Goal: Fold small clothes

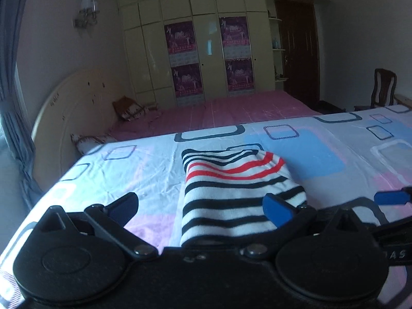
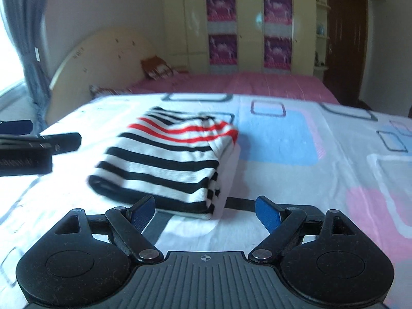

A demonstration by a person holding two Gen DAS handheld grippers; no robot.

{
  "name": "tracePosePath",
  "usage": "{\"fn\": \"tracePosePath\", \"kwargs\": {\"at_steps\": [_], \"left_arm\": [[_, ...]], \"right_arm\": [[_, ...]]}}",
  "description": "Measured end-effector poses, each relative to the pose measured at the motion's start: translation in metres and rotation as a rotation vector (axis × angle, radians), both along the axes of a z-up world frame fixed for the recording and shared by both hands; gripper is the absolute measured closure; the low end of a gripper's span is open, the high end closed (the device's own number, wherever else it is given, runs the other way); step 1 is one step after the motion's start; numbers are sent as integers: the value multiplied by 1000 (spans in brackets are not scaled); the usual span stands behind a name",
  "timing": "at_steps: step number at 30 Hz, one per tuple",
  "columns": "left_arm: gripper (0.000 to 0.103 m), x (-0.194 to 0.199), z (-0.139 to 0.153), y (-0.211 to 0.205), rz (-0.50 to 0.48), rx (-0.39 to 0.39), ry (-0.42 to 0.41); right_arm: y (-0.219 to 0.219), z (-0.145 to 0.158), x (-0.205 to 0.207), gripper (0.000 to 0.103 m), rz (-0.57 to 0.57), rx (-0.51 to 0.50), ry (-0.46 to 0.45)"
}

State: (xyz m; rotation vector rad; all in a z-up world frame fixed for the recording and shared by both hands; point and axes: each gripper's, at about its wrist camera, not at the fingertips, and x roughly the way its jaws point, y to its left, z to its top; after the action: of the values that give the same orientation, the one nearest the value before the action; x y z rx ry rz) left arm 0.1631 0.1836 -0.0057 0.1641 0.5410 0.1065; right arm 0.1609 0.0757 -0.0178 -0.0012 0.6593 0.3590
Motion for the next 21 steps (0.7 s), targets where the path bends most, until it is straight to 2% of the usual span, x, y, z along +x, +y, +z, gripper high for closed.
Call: {"fn": "tracePosePath", "kwargs": {"at_steps": [5,7,8,12,16,21], "left_arm": [[0,-44,14,-18,-24,-48,89],[0,-63,19,-21,-10,-70,93],[0,-72,23,-23,-1,-80,88],[0,-99,37,-27,14,-96,82],[0,-121,49,-25,32,-131,87],[0,-142,63,-21,72,-153,77]], "right_arm": [[-20,38,-60,18,6,17,-63],[-29,51,-79,3,-14,27,-73],[-33,59,-91,0,-26,34,-91],[-44,81,-125,0,-66,40,-132],[-50,93,-148,0,-69,67,-123],[-53,108,-173,0,-66,67,-194]]}}
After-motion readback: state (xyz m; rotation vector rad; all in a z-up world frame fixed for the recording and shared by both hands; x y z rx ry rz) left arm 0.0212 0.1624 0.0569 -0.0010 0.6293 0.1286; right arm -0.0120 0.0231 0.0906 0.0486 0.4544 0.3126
